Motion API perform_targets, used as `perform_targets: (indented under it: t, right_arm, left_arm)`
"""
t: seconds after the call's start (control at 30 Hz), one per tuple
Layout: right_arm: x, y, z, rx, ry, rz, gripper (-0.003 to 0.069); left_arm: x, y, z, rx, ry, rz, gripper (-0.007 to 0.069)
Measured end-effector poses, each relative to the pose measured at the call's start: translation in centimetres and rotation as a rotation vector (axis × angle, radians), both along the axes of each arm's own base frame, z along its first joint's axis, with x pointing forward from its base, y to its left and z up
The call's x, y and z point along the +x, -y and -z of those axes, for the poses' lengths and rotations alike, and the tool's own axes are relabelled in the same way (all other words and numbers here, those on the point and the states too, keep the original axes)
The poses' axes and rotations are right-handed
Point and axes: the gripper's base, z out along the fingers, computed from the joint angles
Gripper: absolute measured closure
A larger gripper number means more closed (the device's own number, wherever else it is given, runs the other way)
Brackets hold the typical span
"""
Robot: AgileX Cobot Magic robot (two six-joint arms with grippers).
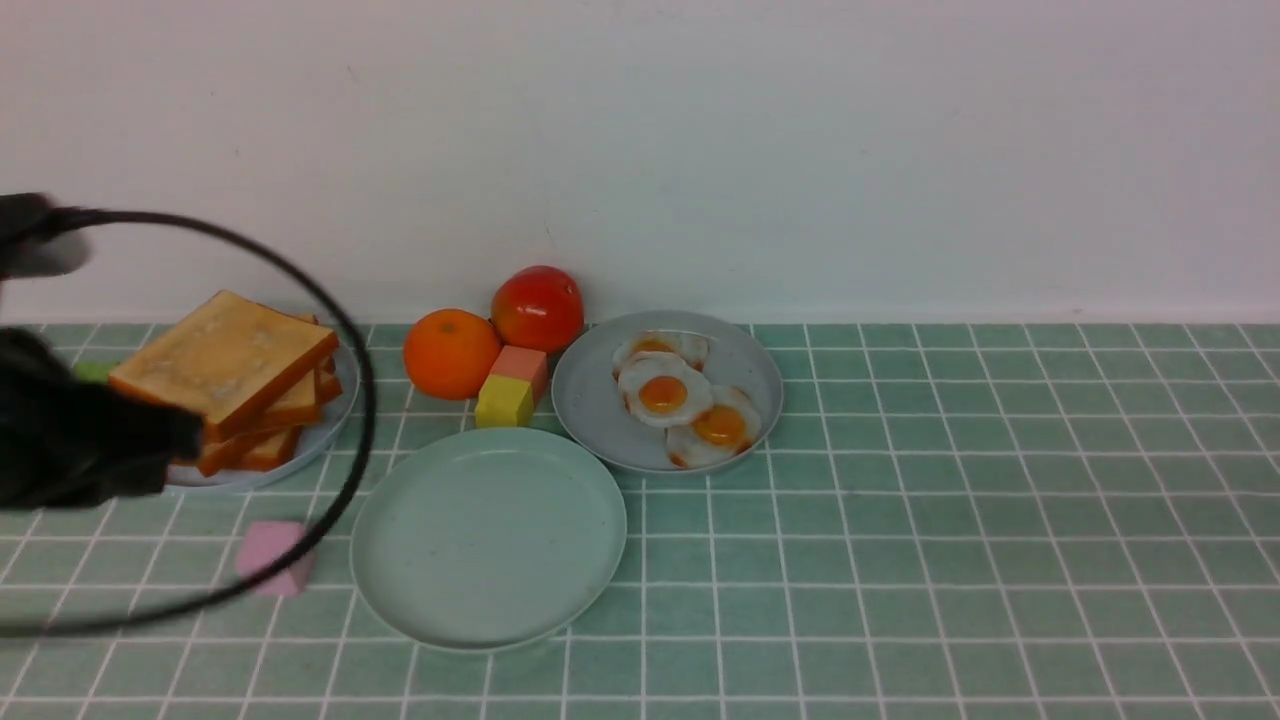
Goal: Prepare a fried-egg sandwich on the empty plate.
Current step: Use the left arm to grab a slice of bread
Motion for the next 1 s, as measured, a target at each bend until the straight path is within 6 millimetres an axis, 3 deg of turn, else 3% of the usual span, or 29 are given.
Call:
perform_targets:
  t: [0.1, 0.2, 0.33, 0.4, 0.5, 0.57, 0.73, 0.87, 1.0]
  right_arm:
    - [1.2, -0.9, -0.7, -0.021, -0.013, -0.079, 0.0658]
    - [1.5, -1.4, -0.5, -0.040, -0.028, -0.135, 0.0658]
    - [1.6, -1.6, -0.4, -0.049, -0.028, -0.157, 0.0657]
    - [1.6, -1.6, -0.5, -0.053, -0.023, -0.159, 0.0657]
    - [1.6, -1.6, -0.5, -0.052, -0.018, -0.158, 0.0655]
    - [1.7, -1.6, -0.5, -0.052, -0.011, -0.156, 0.0653]
    - [1.7, -1.6, -0.6, -0.049, -0.001, -0.152, 0.0652]
    - [1.9, -1.6, -0.8, -0.043, 0.019, -0.142, 0.0652]
    - [1.9, -1.7, -0.9, -0.030, 0.027, -0.142, 0.0652]
  left_arm:
    - [4.8, -0.2, 1.6, 0.068, -0.045, 0.047, 0.0638]
    - [8.4, -0.5, 3.1, 0.138, -0.078, 0.078, 0.0638]
    - [12.0, -1.0, 4.2, 0.222, -0.081, 0.108, 0.0622]
    - [14.0, -1.1, 4.8, 0.251, -0.074, 0.117, 0.0573]
    - [15.1, -1.2, 5.1, 0.262, -0.058, 0.122, 0.0510]
    - [16.6, -1.1, 5.8, 0.276, -0.027, 0.134, 0.0395]
    - [18.1, -1.1, 7.7, 0.320, 0.024, 0.184, 0.0209]
    - [18.9, -1.2, 9.1, 0.356, 0.048, 0.215, 0.0167]
    - [19.4, -1.3, 10.3, 0.384, 0.038, 0.236, 0.0207]
